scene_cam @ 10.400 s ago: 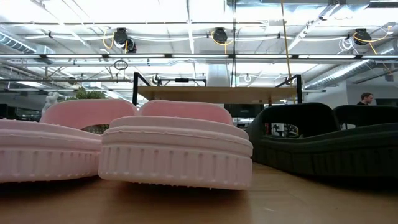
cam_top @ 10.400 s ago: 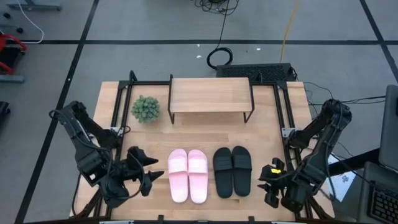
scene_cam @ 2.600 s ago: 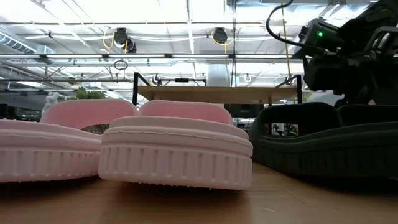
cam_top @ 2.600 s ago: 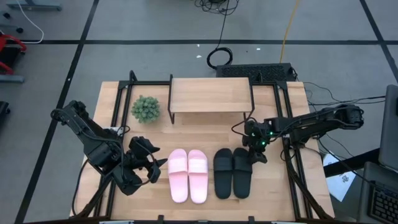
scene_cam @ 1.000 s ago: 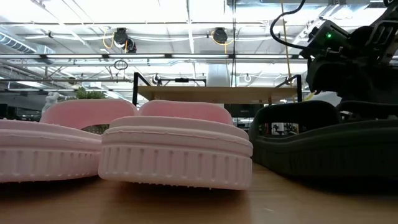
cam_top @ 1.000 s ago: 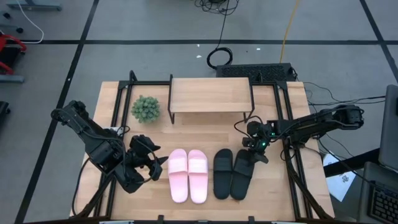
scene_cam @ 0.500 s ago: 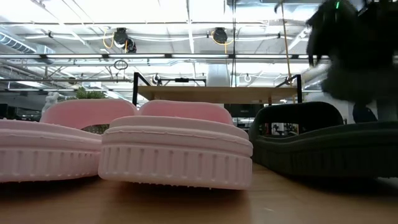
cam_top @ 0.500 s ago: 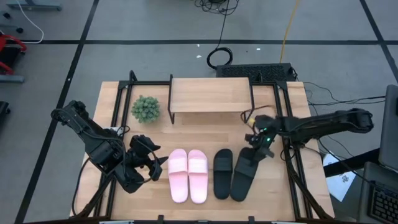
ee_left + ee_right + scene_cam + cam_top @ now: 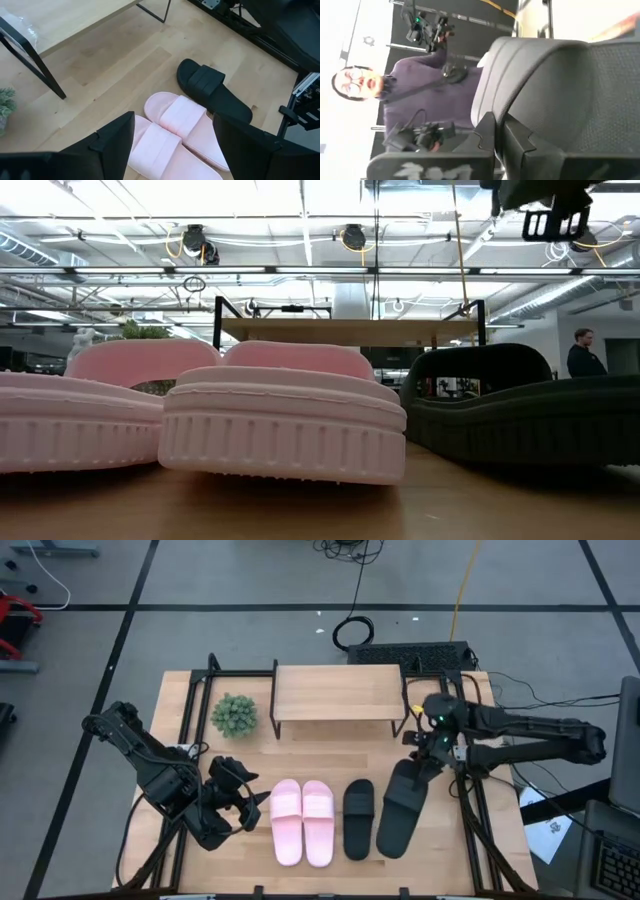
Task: Pick and place slides into the shelf
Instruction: Put the right black slipper on the shelf
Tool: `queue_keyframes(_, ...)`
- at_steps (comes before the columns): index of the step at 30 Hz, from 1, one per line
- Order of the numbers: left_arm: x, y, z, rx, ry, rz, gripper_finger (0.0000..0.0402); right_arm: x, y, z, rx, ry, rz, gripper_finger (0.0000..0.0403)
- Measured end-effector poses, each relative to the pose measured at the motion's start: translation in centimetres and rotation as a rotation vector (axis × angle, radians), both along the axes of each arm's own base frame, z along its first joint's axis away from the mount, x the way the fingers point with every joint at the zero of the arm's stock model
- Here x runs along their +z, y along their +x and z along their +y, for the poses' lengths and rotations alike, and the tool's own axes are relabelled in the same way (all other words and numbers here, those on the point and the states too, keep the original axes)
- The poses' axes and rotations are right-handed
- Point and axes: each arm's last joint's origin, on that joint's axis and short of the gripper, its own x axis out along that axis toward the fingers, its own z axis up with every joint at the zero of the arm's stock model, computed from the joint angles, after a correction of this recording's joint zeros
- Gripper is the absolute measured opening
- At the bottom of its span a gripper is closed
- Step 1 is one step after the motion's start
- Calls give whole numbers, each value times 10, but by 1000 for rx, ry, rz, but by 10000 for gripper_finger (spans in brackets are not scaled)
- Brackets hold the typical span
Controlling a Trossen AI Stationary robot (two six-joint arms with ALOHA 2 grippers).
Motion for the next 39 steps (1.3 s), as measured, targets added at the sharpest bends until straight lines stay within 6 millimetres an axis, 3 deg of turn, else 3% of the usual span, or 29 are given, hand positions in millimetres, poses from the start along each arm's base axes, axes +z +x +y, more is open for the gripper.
queue_keyframes(11, 0, 0, 0, 4, 4, -9, 271, 60, 0, -38, -103, -54, -197, 0)
queue_keyframes(18, 0, 0, 0, 9, 7, -14, 271, 78, 7, -71, -187, -127, -312, 0)
queue_keyframes(27, 0, 0, 0, 6, 12, -10, 271, 68, 29, -141, -302, -165, -373, 0)
queue_keyframes(34, 0, 2, 4, 11, 37, -2, 271, 110, 48, -186, -247, -202, -535, 0)
queue_keyframes(39, 0, 6, 10, 22, 52, 7, 271, 126, 59, -215, -258, -243, -578, 0)
